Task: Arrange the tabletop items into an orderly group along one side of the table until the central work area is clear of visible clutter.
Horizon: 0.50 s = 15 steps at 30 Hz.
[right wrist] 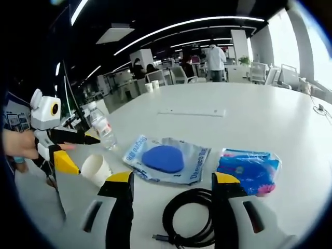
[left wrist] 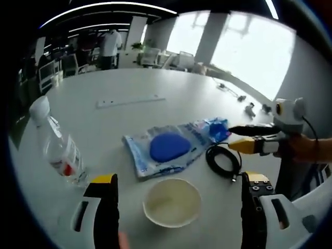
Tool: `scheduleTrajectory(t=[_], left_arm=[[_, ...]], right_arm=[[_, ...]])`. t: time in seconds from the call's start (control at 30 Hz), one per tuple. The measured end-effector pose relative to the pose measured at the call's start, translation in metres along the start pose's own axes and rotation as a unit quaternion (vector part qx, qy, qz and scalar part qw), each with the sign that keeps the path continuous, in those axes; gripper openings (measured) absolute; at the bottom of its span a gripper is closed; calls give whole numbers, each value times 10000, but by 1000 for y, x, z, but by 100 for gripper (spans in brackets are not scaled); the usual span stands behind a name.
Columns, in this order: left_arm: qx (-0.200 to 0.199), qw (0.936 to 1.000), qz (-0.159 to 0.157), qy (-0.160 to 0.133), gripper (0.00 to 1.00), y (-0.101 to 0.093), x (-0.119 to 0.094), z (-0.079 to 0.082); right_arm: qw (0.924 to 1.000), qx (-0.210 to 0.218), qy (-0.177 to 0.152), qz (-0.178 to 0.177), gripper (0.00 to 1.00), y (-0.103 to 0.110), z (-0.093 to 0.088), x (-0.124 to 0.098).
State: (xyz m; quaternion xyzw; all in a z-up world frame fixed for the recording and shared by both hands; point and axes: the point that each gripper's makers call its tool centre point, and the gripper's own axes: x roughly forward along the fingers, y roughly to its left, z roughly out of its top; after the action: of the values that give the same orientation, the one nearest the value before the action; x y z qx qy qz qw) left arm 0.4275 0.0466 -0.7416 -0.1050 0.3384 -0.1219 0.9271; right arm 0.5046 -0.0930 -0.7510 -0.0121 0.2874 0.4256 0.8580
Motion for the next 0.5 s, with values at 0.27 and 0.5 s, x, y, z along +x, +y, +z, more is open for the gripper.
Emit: scheduleTrajectory(t=[0.27, 0.5], left_arm=[[-56, 10000, 47, 36, 95, -5, -3, -14], [-148, 9998, 81, 44, 95, -4, -6, -21]], right_arm=[[10000, -6, 72, 61, 58, 6, -6, -1], [9998, -63, 123, 139, 57, 14, -6, 4]])
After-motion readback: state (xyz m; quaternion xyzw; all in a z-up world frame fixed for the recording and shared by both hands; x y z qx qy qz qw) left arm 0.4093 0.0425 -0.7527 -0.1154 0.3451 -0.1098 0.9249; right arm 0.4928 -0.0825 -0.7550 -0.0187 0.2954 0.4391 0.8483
